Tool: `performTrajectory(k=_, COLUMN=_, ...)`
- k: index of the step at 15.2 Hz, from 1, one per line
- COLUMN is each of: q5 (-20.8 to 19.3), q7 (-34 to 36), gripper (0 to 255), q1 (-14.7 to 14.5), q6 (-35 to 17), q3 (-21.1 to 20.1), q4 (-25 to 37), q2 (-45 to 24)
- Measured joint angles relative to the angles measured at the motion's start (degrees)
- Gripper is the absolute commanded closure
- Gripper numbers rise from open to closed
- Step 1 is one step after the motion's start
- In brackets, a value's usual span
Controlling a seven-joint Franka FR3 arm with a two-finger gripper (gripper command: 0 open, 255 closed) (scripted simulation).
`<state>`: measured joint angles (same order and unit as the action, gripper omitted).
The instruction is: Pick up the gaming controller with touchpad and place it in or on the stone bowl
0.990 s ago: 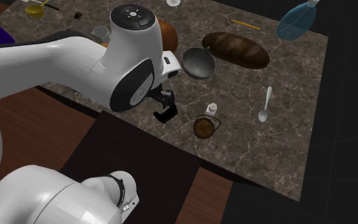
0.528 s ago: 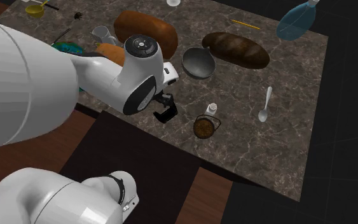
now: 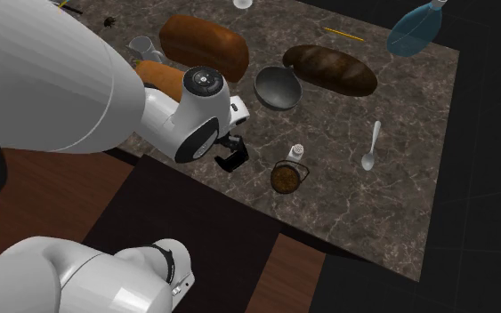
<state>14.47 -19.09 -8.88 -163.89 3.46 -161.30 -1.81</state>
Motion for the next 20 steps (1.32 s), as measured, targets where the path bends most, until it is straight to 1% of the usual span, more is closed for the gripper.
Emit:
performTrajectory(k=3, q5=1.8, q7=-1.4, gripper=0, q1=0.0, q6=-1.6, q3=-0.4, q4=0.3, q2=-1.9)
performTrajectory(k=7, q5=2.1, q7=-1.7, gripper=0, q1=0.0, q6=-1.8, q3=-0.5, q4=0.3, q2=-2.1)
performTrajectory(k=8, q5=2.1, q7=-1.7, gripper=255, q1=0.0, q6=-1.8, q3=-0.5, q4=0.3, q2=-2.1)
performTrajectory(k=17, q5=2.1, q7=-1.7, gripper=255, q1=0.0, q6=-1.8, q3=-0.5, q4=0.3, q2=-2.1)
performTrajectory(k=18, q5=2.1, q7=-1.7, gripper=0, q1=0.0, q6=-1.8, q3=-0.5, q4=0.3, q2=-2.1)
performTrajectory(k=19, q5=2.1, q7=-1.7, gripper=0, q1=0.0, q6=-1.8, q3=-0.5, q4=0.3, q2=-2.1)
performTrajectory(k=20, q5=2.5, q7=-2.5, gripper=0, q1=0.5, q6=-3.0, q3=-0.3, q4=0.1, q2=-2.5)
